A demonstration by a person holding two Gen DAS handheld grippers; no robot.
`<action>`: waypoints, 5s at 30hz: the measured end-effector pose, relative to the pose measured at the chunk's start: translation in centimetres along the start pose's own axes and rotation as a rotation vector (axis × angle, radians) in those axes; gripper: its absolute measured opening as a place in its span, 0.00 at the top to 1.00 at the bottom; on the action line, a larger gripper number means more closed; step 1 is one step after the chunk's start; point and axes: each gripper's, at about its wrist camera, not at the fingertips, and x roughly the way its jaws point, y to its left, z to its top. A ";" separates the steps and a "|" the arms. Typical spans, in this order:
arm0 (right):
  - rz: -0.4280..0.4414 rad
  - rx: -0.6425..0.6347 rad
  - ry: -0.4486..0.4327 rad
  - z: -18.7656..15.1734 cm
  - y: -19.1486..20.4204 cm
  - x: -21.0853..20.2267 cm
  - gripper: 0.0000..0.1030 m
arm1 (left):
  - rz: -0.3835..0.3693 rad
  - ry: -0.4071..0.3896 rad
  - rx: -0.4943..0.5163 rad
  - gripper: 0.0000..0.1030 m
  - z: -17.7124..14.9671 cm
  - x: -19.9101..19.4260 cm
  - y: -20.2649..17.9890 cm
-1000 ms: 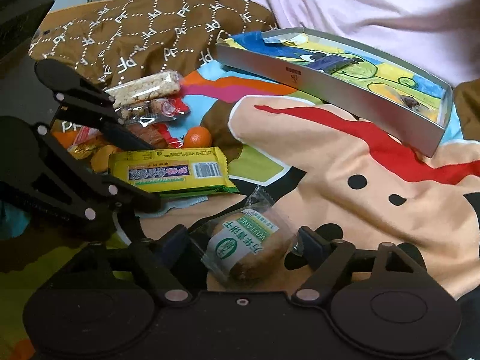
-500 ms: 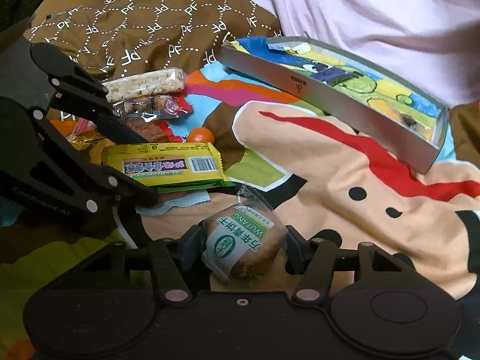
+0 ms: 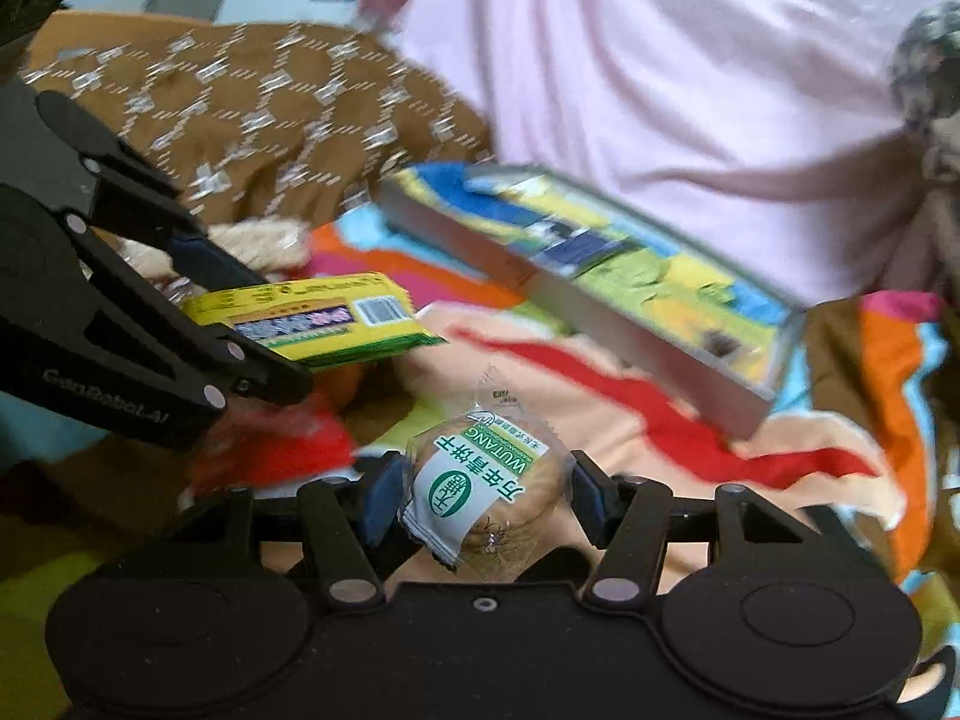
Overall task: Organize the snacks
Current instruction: 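Carry both snacks to the grey tray and lower them inside, then open both tools and lift them away from the tray, then lower both tools toward the loose snacks beside the tray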
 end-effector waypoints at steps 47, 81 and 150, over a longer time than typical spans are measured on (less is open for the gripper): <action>-0.330 0.524 -0.204 3.1 -13.8 11.0 0.38 | 0.106 -0.120 -0.313 0.49 17.6 16.0 2.2; -0.361 0.524 -0.169 3.5 -13.3 11.3 0.02 | 0.124 -0.137 -0.430 0.10 16.1 14.2 3.7; -0.173 0.489 -0.019 4.5 3.5 -9.2 0.01 | 0.215 -0.100 -0.491 0.00 -3.3 -11.0 13.3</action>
